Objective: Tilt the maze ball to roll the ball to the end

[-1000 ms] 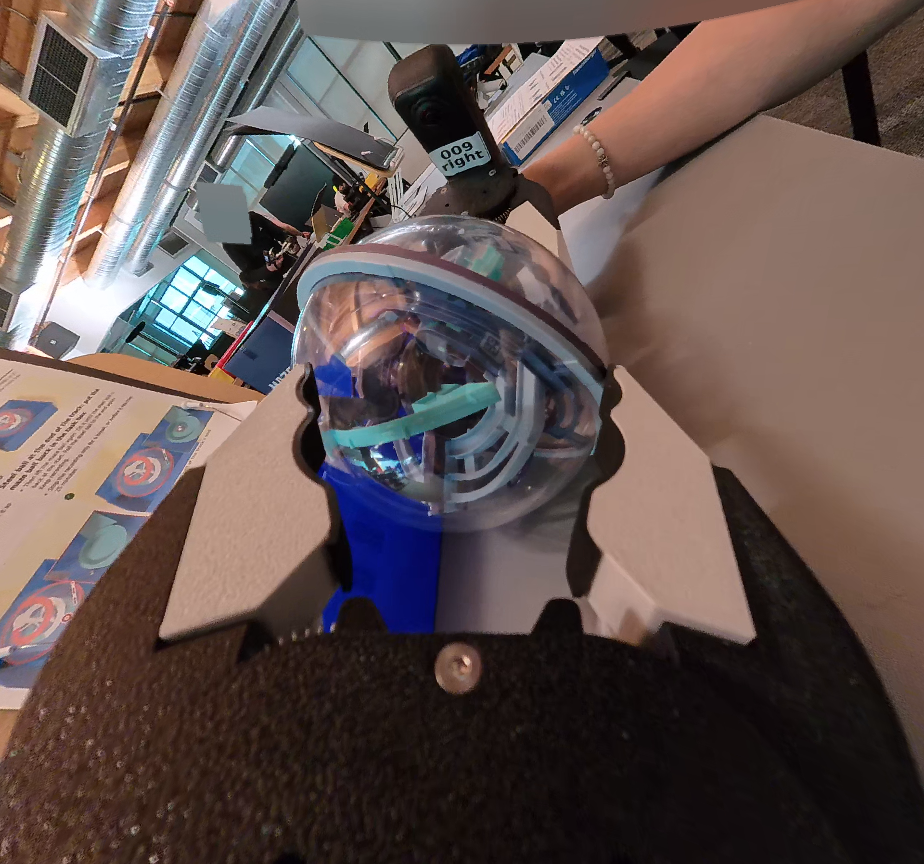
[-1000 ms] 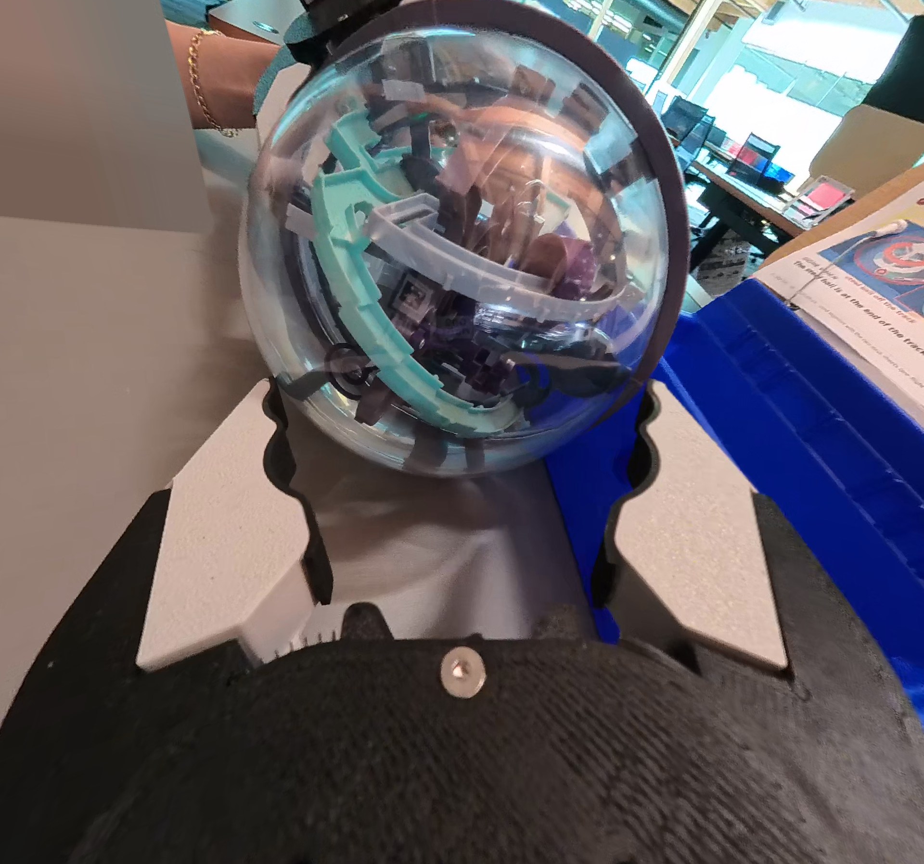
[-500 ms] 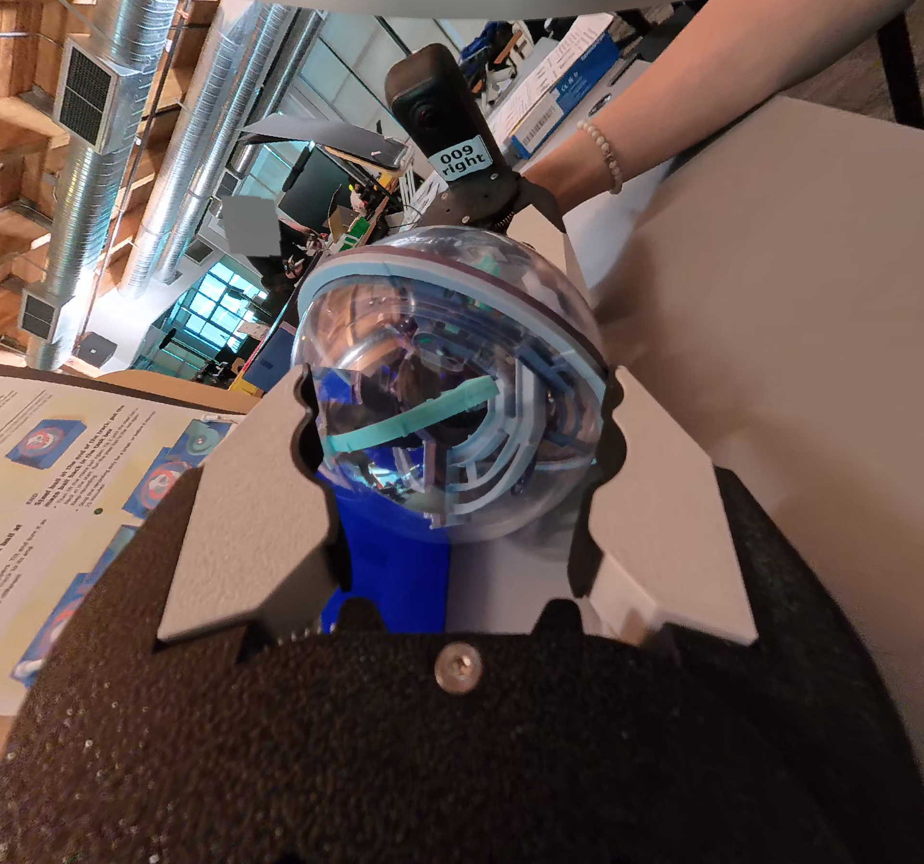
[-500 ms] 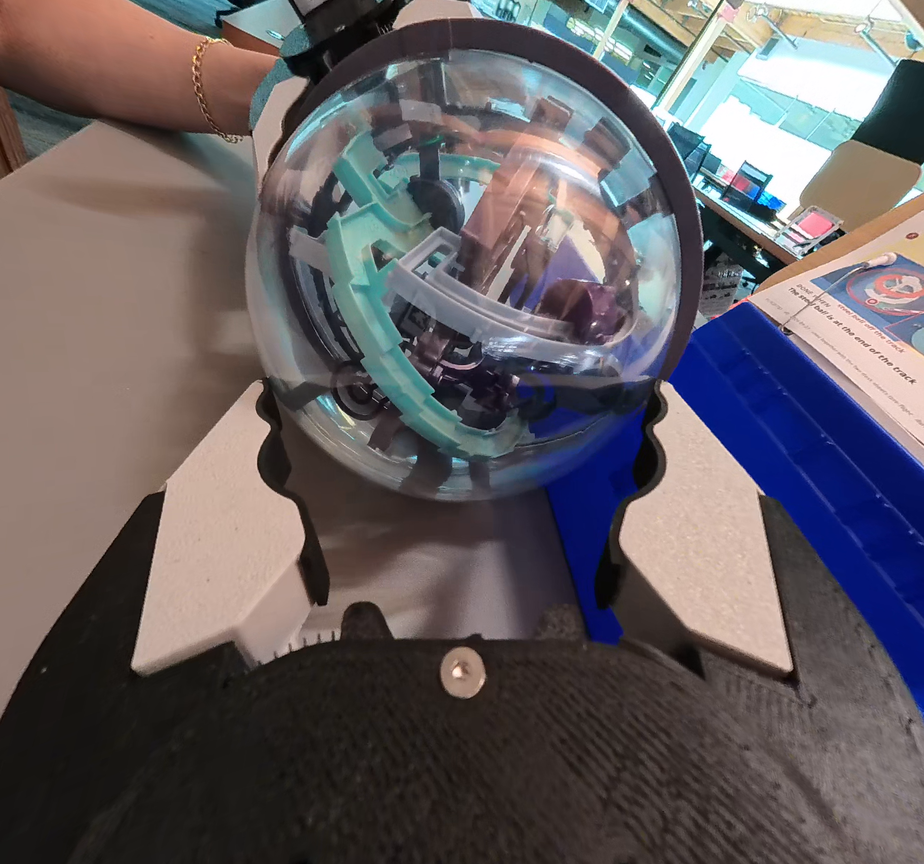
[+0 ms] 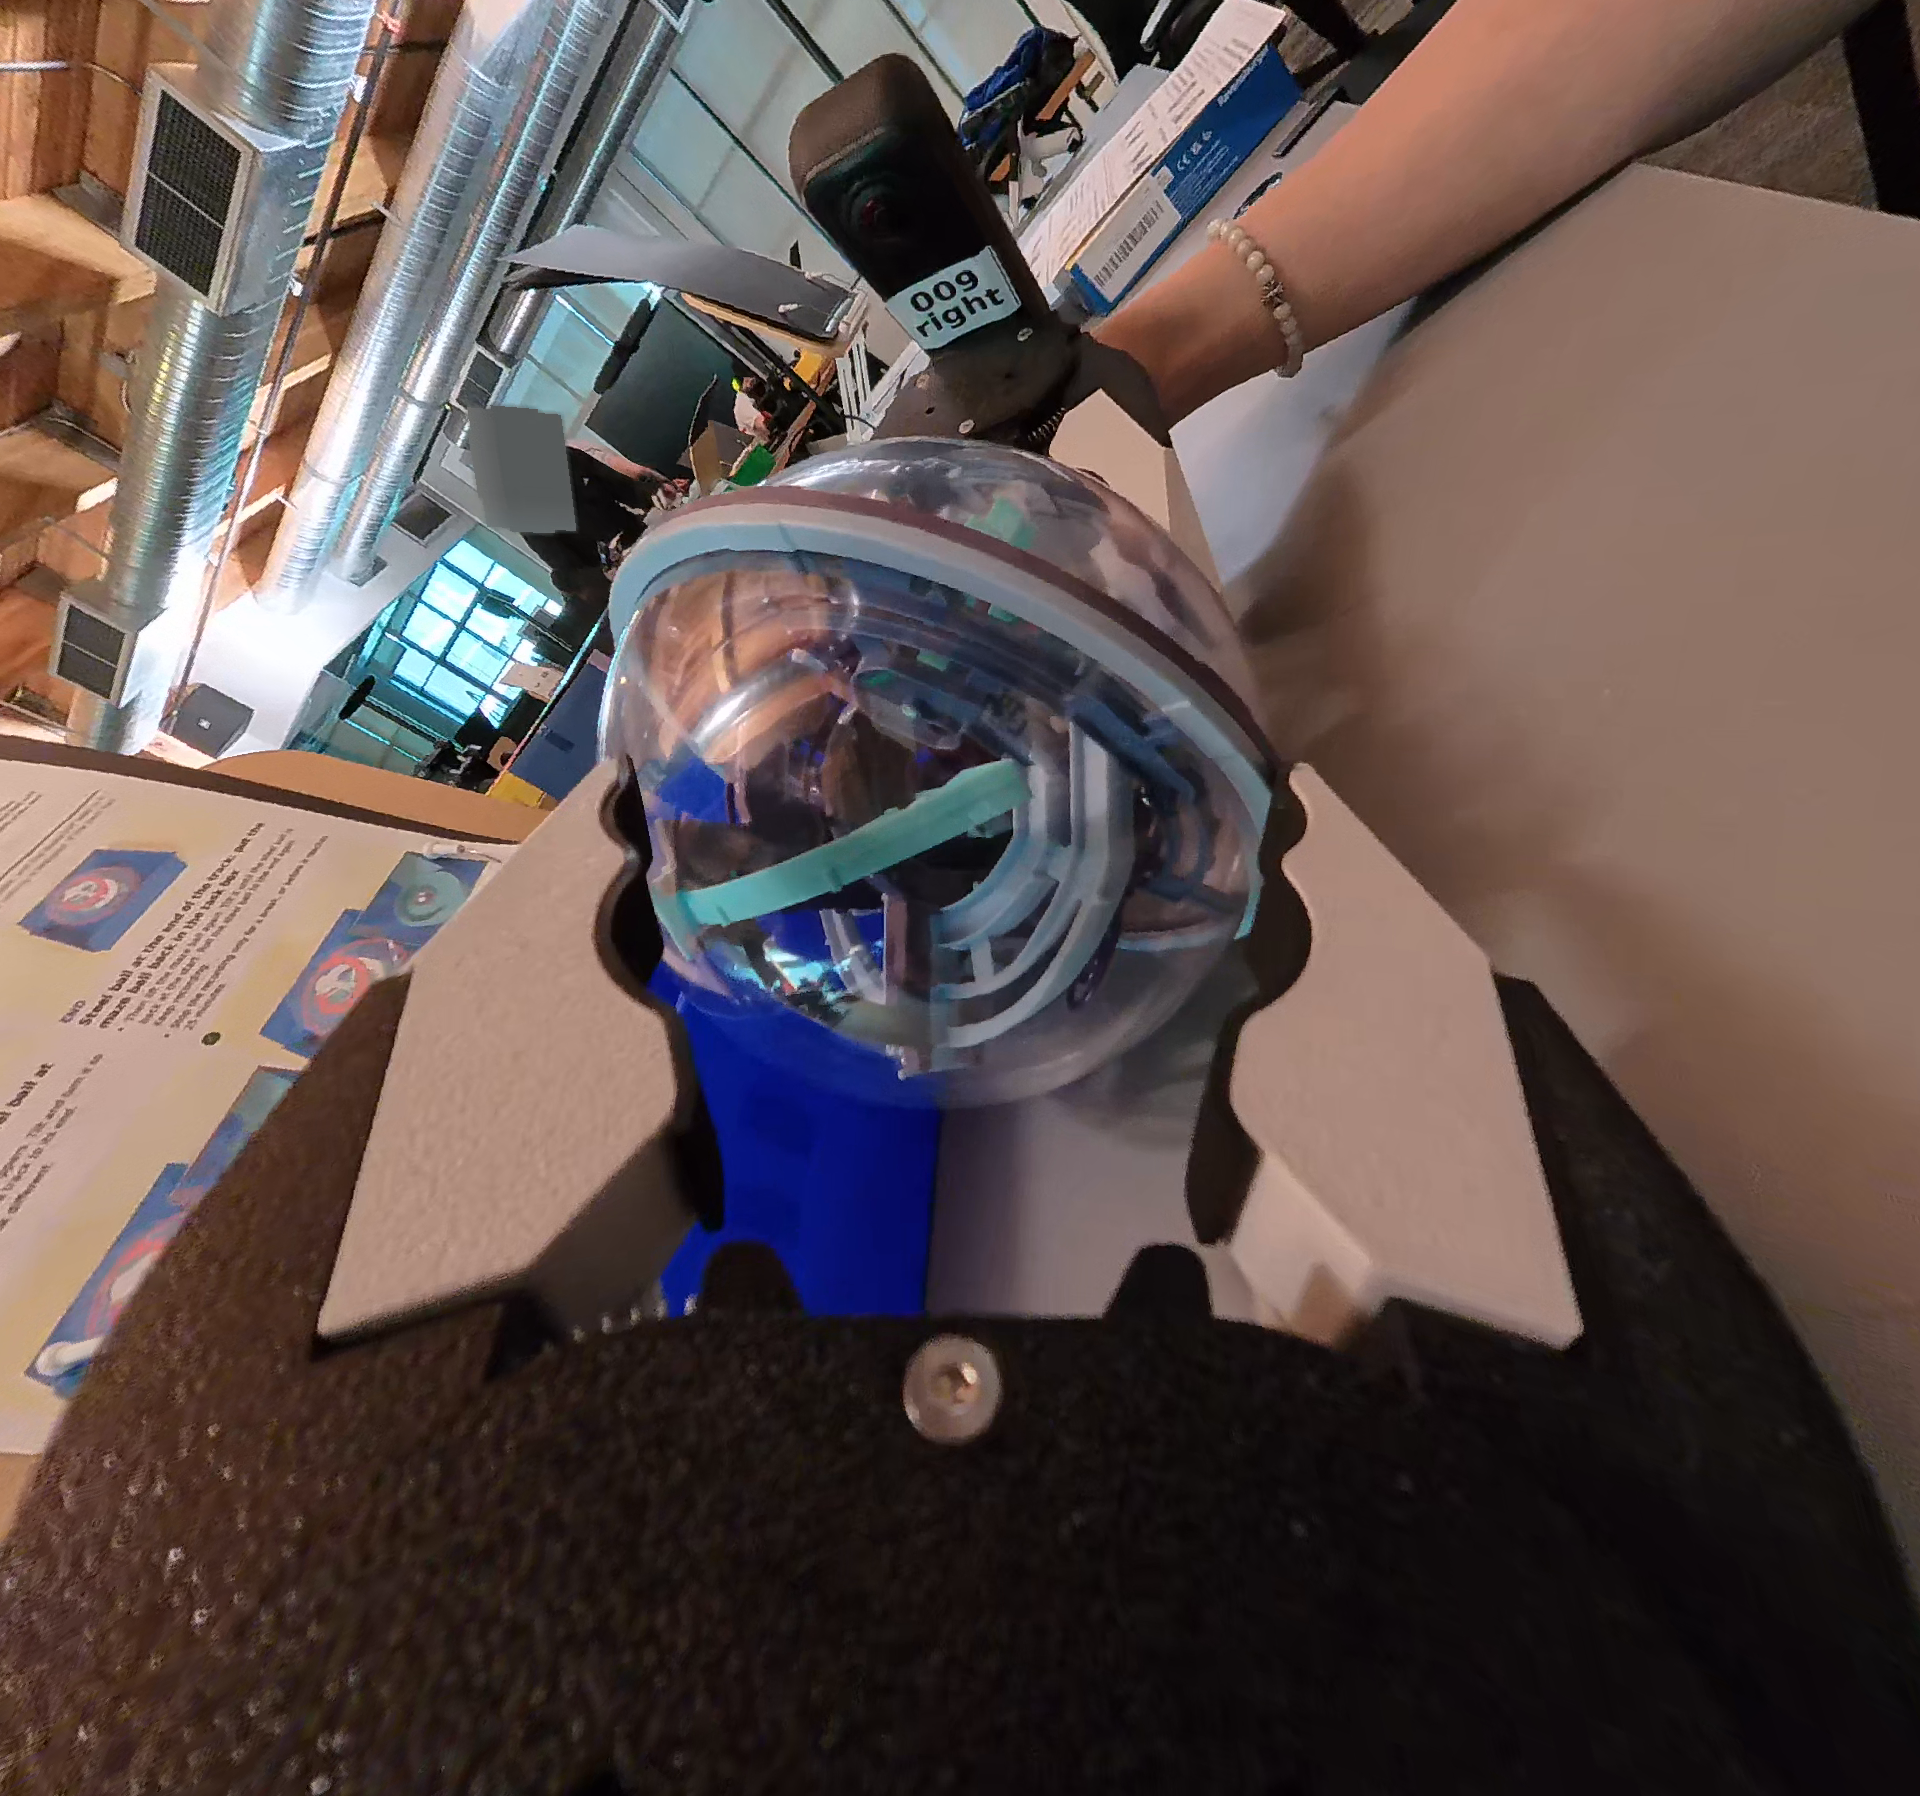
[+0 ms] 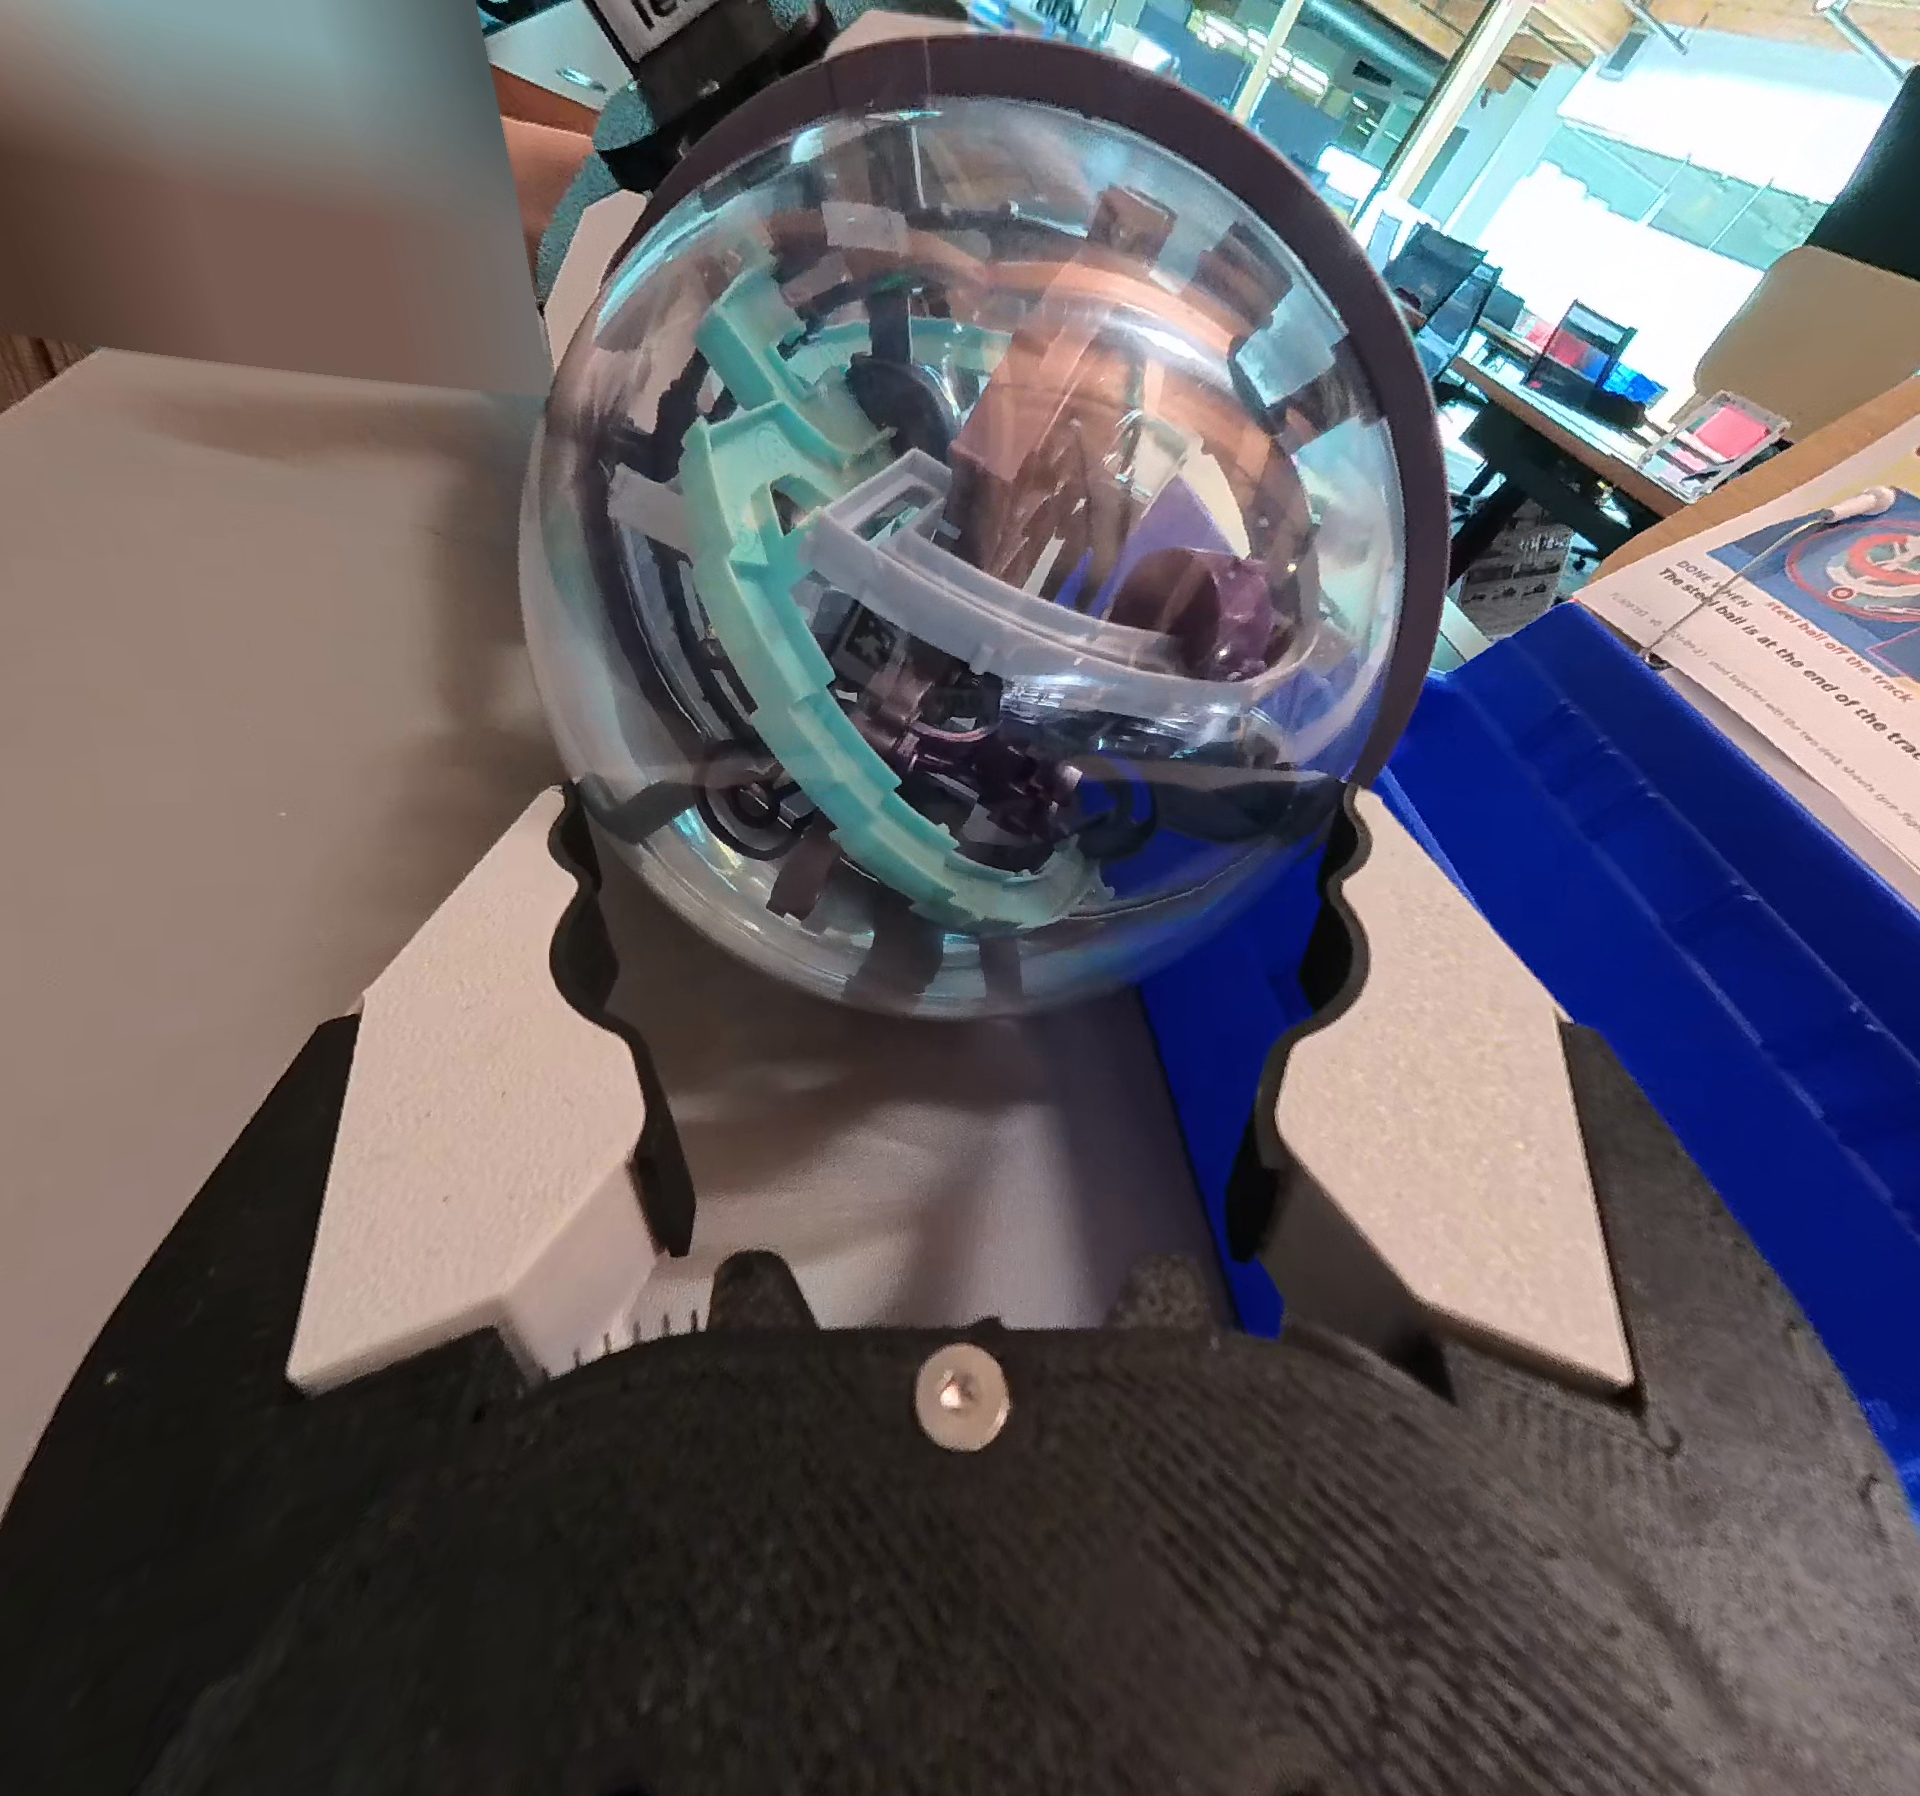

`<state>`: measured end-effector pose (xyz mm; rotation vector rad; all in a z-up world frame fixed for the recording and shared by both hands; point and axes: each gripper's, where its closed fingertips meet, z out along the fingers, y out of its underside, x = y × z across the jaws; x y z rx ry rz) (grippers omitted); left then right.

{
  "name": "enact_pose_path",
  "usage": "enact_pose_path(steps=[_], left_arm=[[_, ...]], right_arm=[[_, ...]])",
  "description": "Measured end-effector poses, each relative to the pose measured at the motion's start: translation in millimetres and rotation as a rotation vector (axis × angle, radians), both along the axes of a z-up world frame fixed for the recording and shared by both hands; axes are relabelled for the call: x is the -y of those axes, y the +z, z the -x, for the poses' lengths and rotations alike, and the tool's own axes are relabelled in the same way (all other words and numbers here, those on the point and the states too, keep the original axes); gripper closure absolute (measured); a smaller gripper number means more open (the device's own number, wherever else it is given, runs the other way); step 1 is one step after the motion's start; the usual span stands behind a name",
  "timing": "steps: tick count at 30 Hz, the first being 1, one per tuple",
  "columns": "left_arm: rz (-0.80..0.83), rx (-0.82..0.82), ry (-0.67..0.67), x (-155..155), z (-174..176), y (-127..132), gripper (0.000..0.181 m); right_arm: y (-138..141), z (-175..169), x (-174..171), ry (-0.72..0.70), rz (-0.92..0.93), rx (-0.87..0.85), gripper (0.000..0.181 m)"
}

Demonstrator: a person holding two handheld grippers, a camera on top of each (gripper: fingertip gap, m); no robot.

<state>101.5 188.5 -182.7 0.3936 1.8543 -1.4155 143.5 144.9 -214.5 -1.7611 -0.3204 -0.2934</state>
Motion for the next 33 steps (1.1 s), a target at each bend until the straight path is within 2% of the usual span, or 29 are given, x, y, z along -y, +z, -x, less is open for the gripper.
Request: enact_pose_path(steps=[33], left_arm=[[0.031,-0.084,0.017,-4.7,-5.7,-4.6,0.061]], right_arm=[[2.5,1.5,-2.2,-0.009,0.009,0.014,0.047]])
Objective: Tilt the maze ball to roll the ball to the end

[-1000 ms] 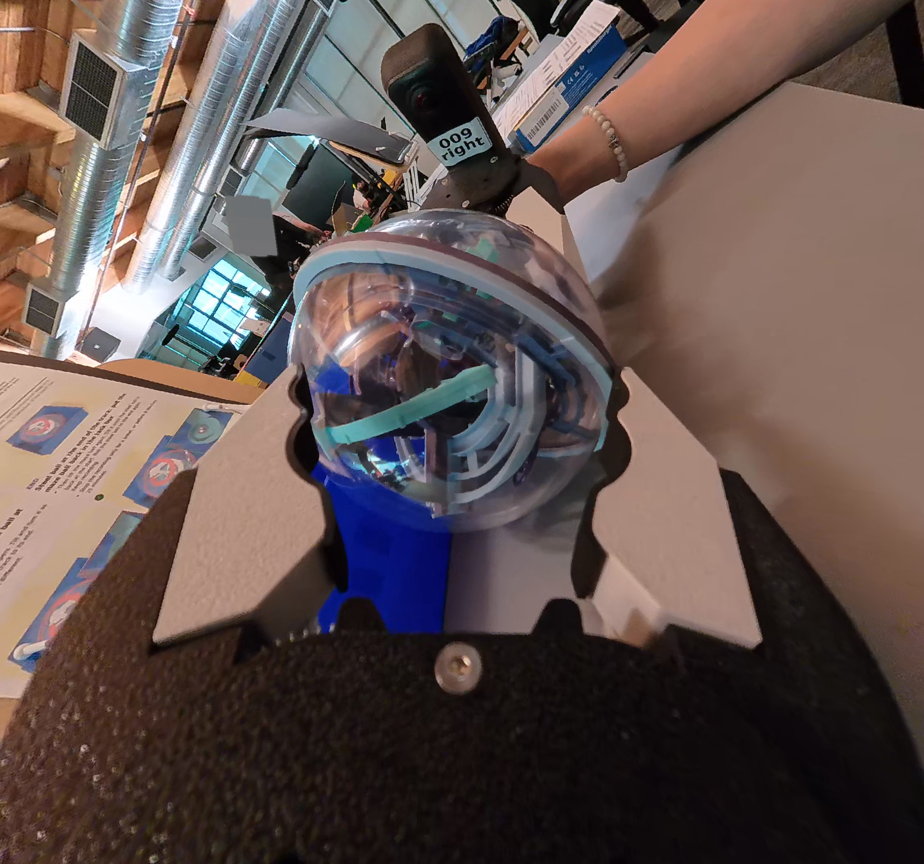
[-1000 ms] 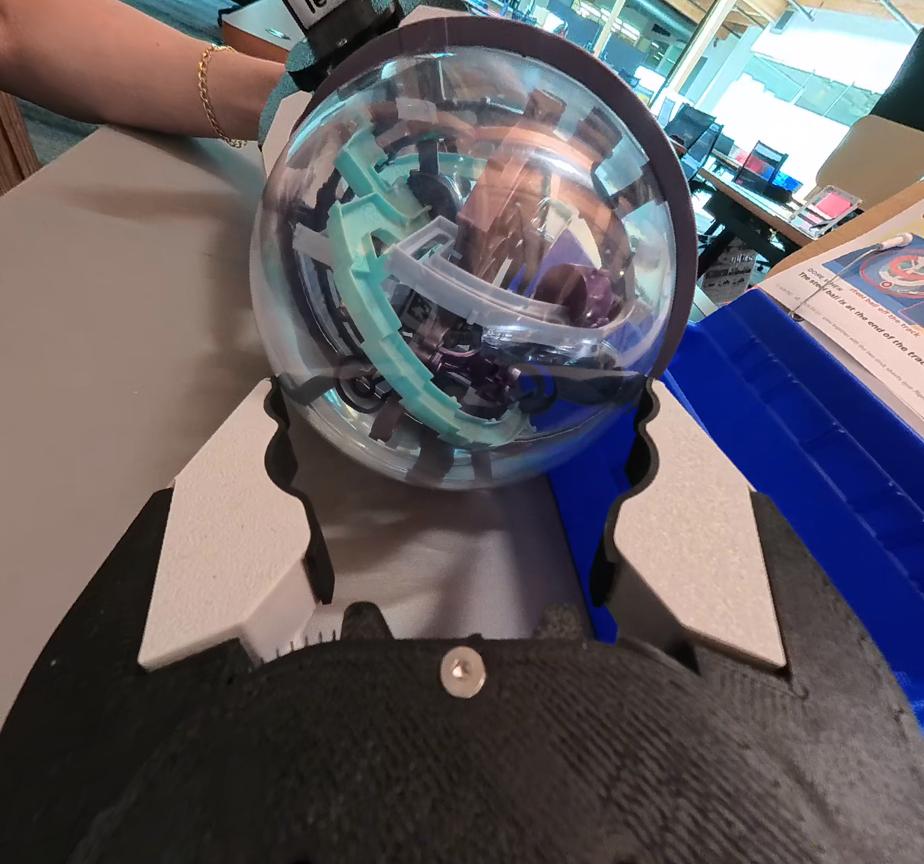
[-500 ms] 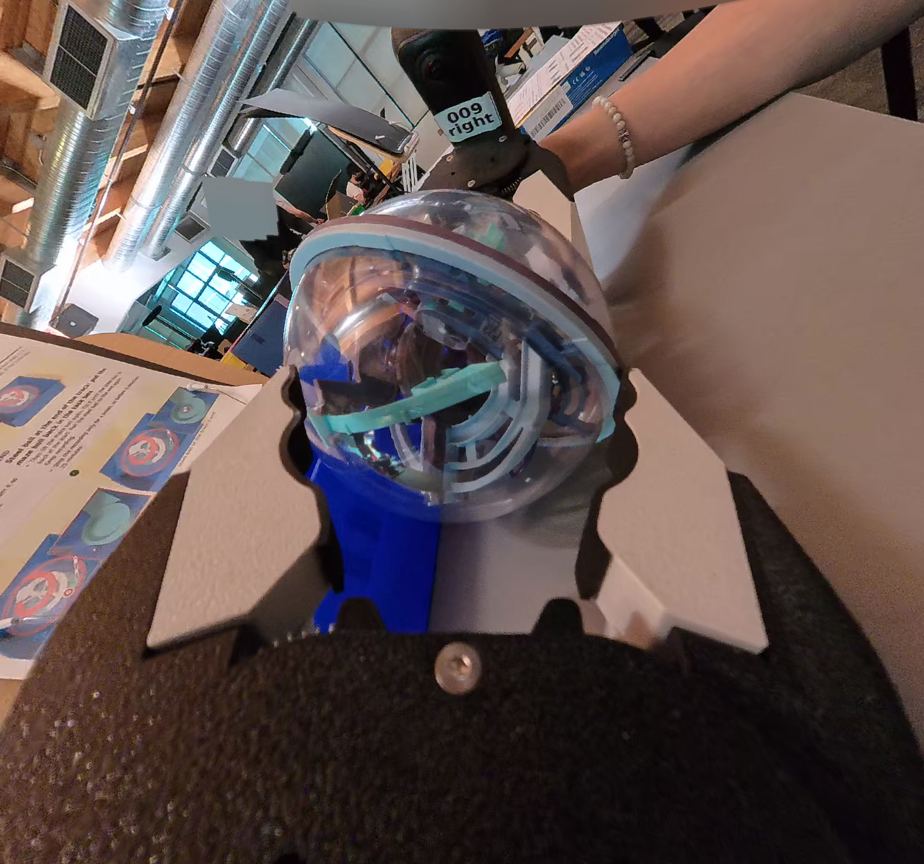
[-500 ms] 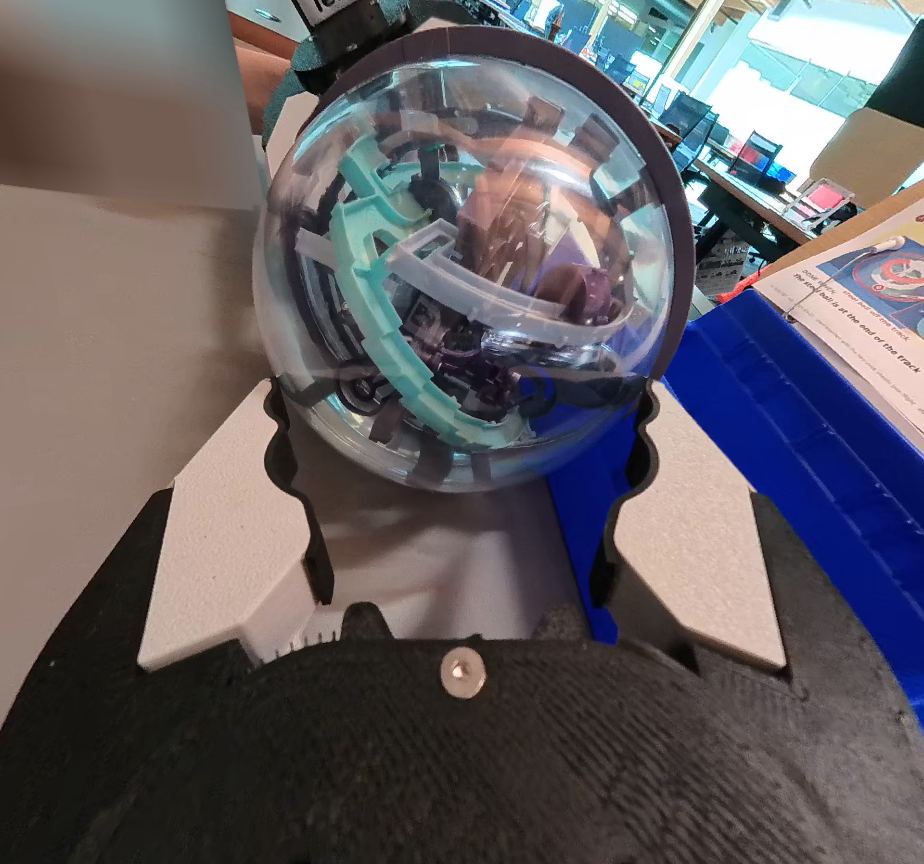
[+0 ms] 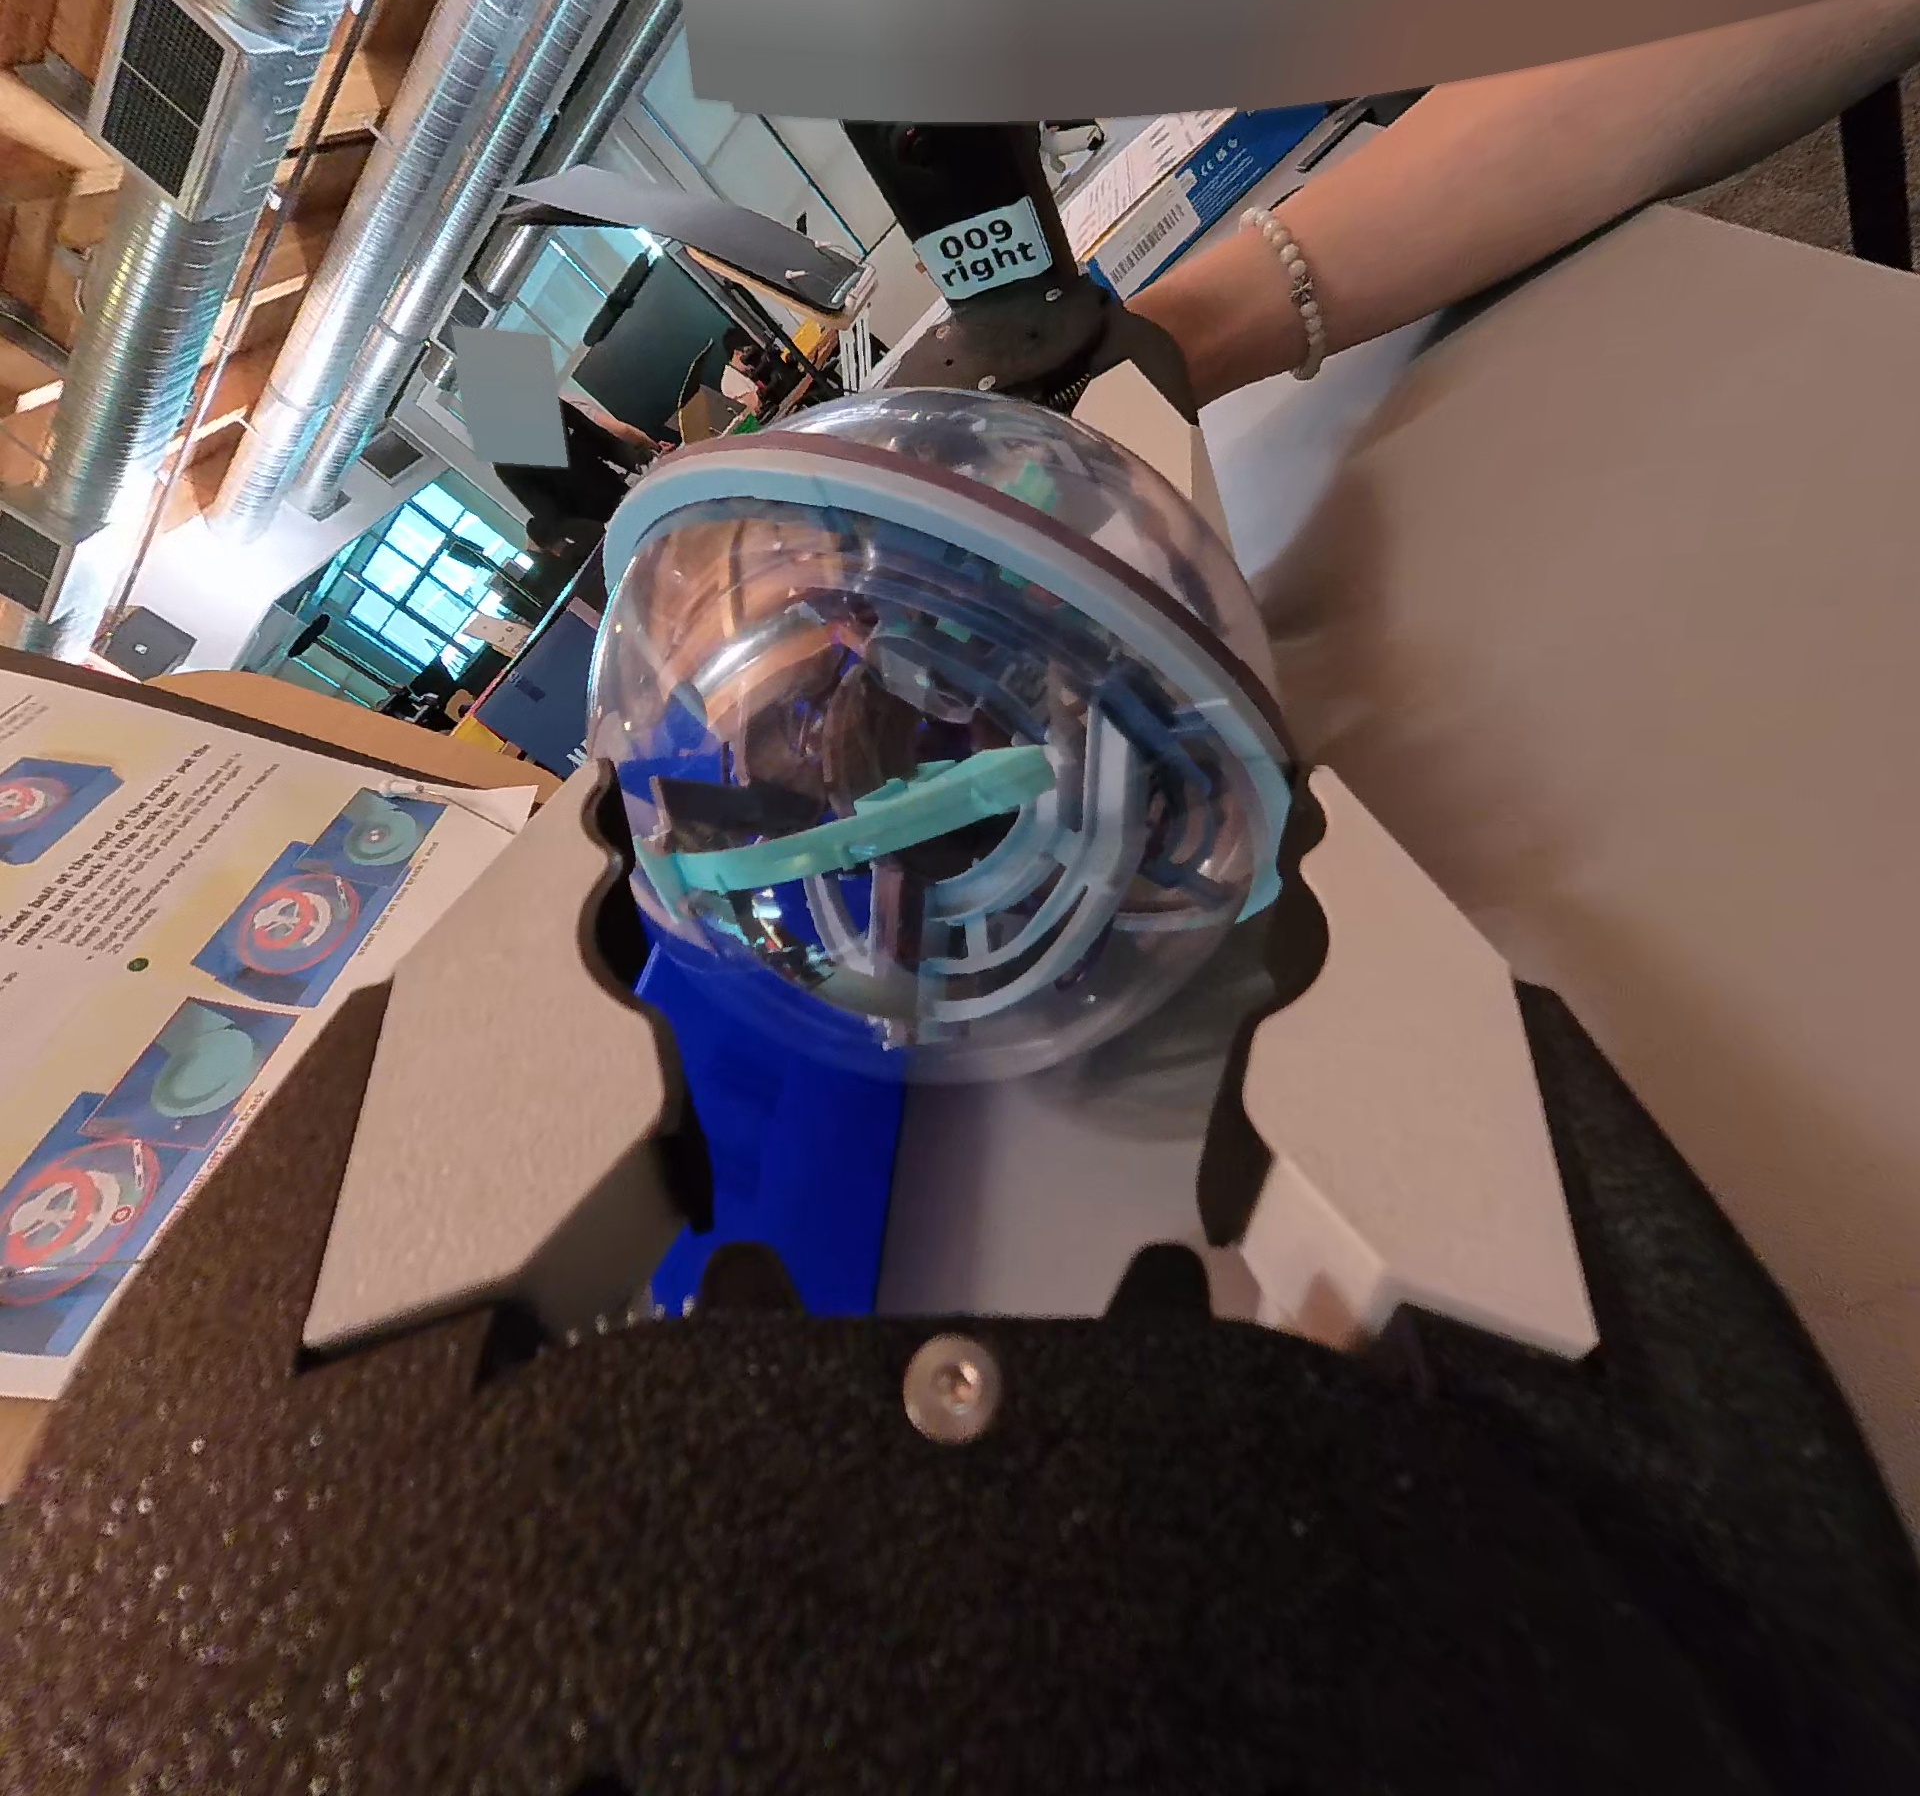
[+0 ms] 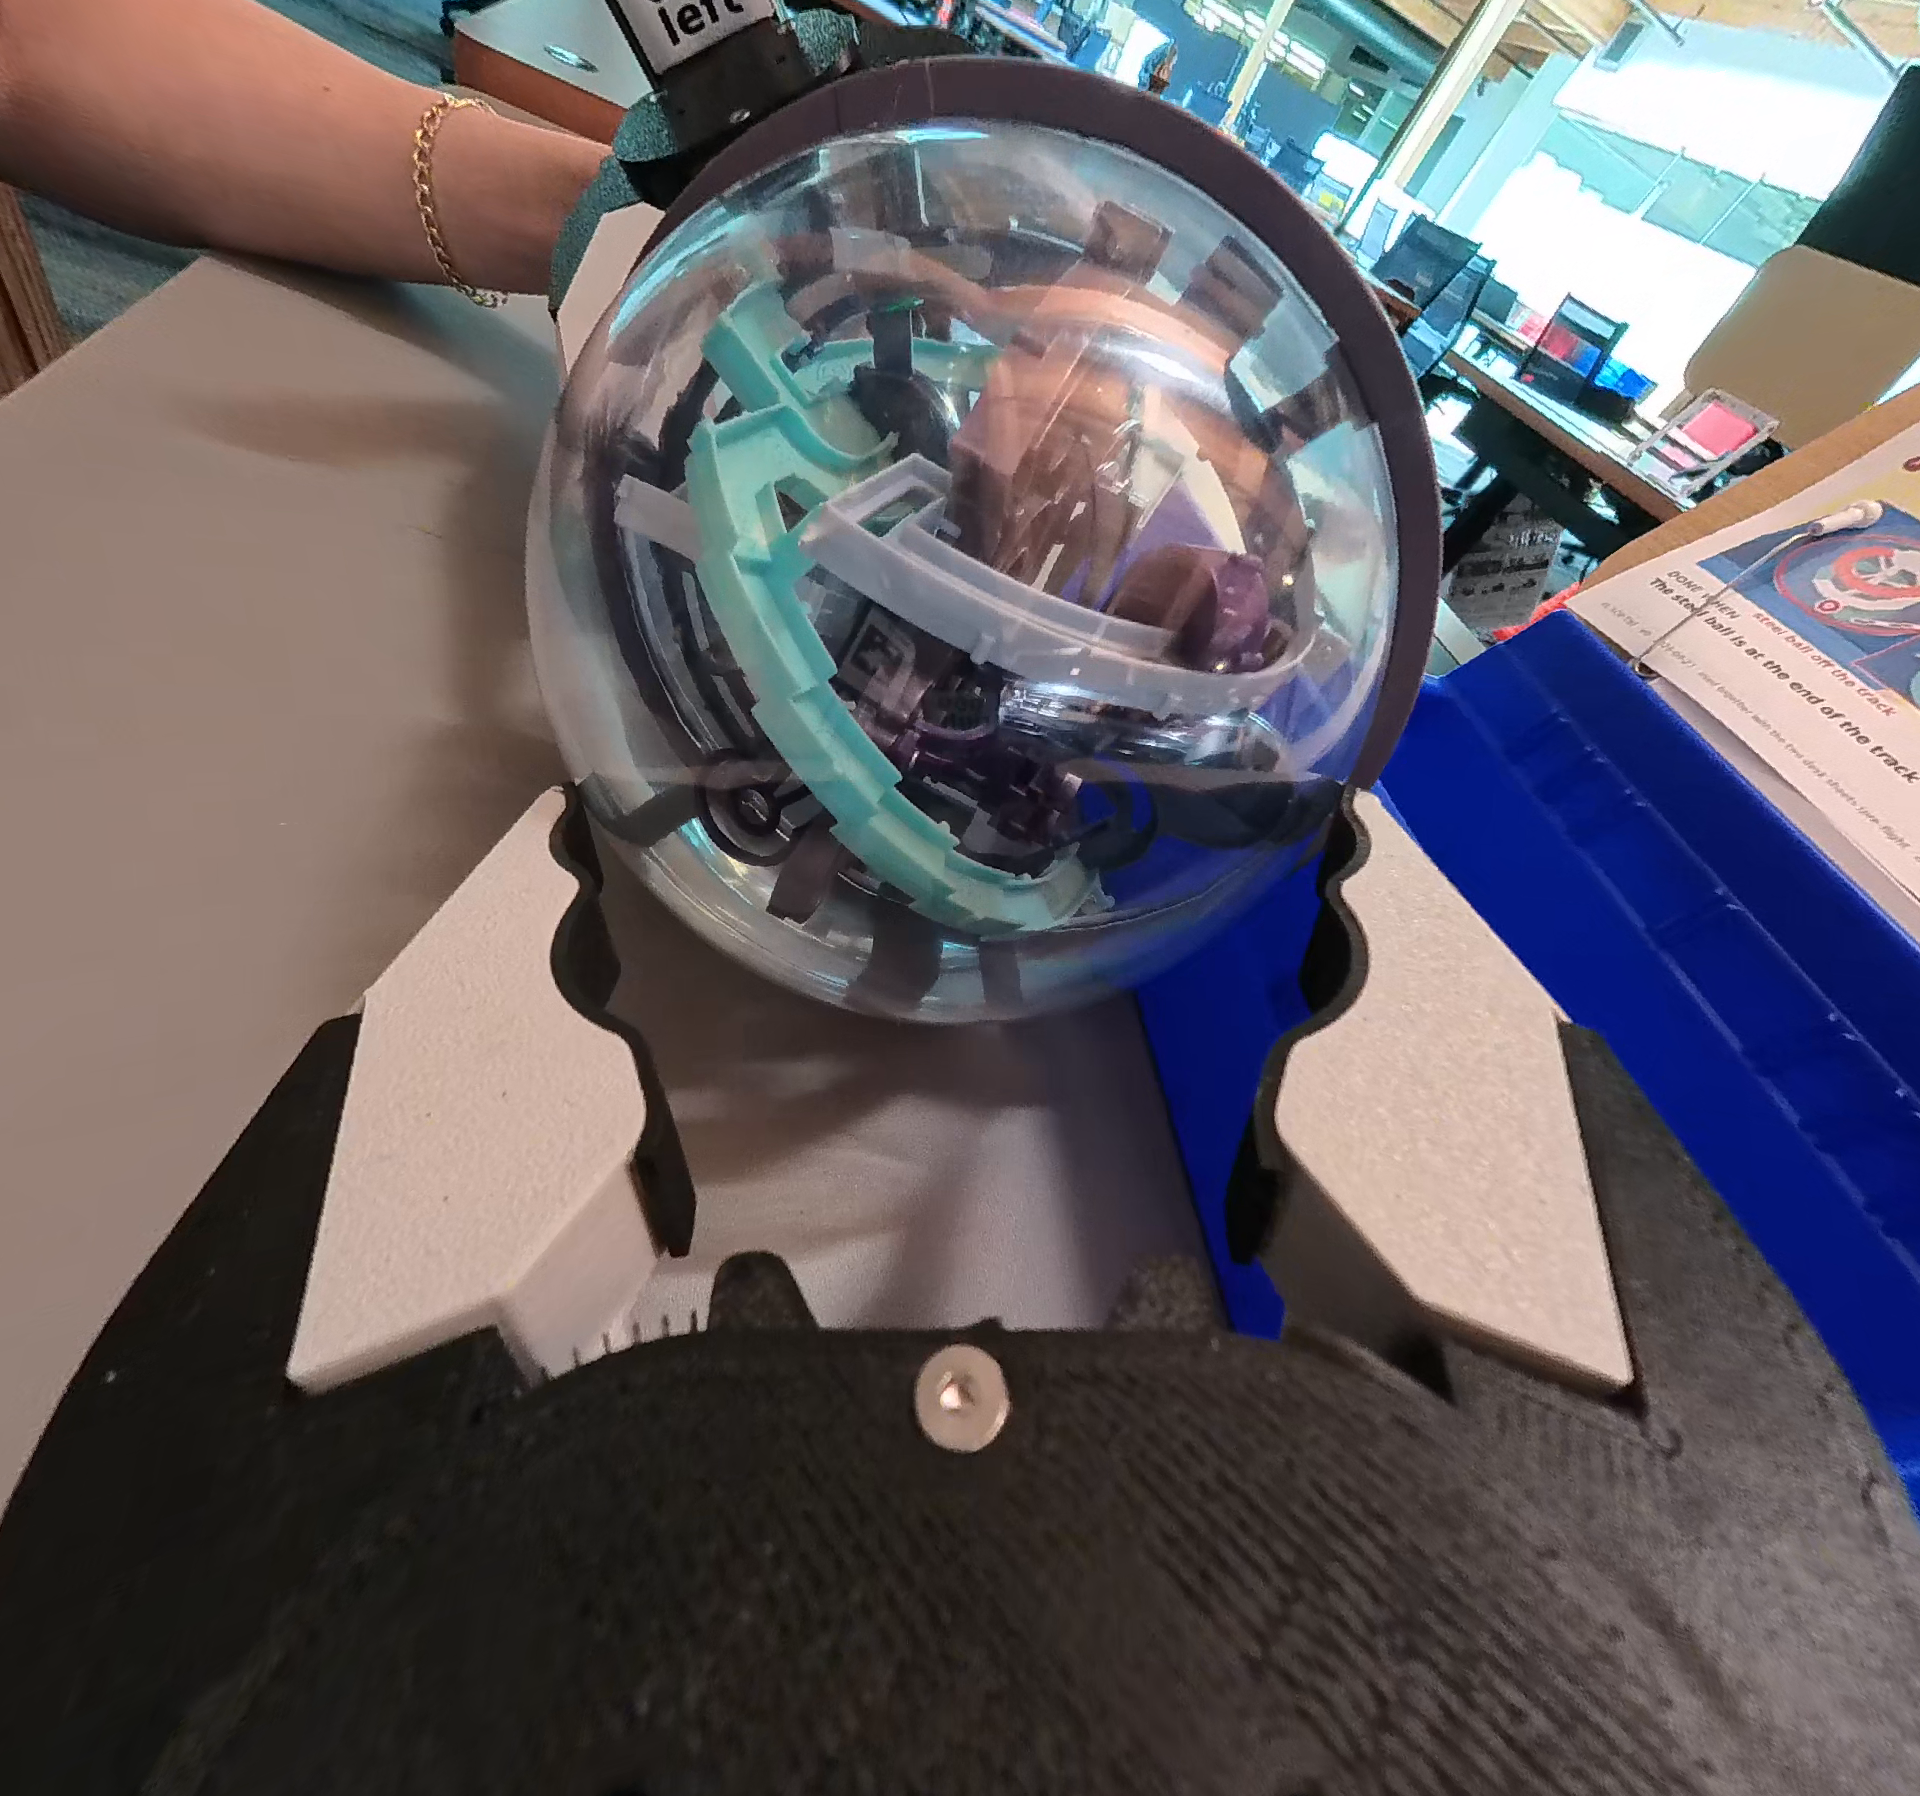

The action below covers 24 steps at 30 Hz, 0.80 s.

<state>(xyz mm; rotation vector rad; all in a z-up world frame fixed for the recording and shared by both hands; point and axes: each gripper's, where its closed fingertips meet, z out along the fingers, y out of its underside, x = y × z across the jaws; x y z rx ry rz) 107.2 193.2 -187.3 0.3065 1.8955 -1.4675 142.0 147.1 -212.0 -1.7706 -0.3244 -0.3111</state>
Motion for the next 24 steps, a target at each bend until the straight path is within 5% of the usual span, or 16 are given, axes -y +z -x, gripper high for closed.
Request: enact_pose_path(steps=[24], left_arm=[[-0.039,0.061,0.028,-2.4,-2.1,-1.5,0.071]], right_arm=[[-1.5,-0.4,6.5,0.038,-0.022,-0.050,0.052]])
